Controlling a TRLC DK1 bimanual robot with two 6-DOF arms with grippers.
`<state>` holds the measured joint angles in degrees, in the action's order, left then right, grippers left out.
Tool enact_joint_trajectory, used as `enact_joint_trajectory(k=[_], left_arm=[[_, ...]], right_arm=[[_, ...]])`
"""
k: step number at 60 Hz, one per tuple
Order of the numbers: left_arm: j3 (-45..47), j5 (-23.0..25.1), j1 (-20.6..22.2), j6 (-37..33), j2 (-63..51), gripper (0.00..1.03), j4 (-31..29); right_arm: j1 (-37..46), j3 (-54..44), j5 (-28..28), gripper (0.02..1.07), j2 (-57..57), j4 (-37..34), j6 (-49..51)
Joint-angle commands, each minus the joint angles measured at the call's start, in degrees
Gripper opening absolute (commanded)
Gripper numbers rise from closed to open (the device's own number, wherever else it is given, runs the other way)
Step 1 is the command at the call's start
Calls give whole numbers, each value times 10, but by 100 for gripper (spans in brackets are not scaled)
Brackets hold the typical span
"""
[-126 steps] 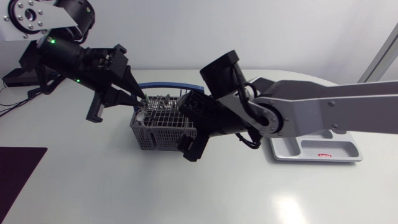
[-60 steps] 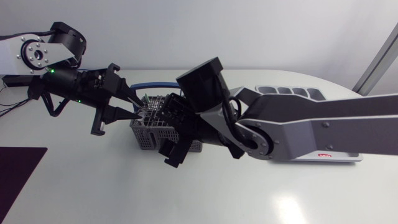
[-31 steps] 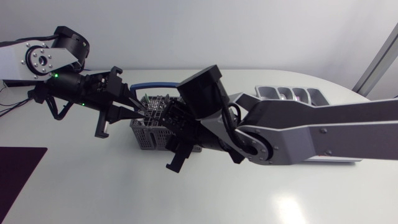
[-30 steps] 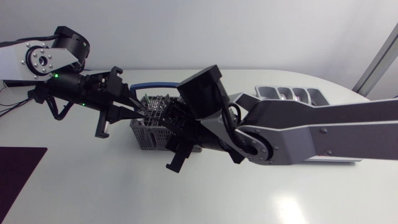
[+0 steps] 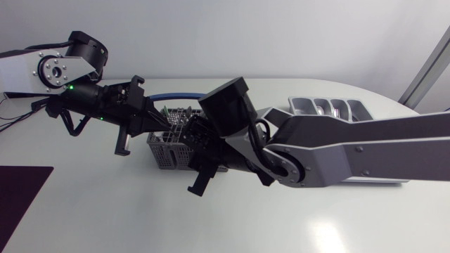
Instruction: Unload the cutlery basket into the drawer organizer.
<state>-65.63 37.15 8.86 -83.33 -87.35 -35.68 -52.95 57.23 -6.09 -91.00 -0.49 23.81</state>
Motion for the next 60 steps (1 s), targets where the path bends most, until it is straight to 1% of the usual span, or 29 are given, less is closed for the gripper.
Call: enact_joint_trajectory(k=[1,5,33,60], left_arm=[[9,12,9,17,-22,7,-10],[2,14,9,27,-29,4,-11],[-37,14,11,69,-7,4,-17],[-89,13,19,82,13,3,-68]], right_arm=[[-4,-19,-4,39,-11,8,-4],[-4,-22,-4,39,-10,8,-4],[-6,-28,-2,39,-8,11,-1],[-6,-40,-2,39,-1,14,3]])
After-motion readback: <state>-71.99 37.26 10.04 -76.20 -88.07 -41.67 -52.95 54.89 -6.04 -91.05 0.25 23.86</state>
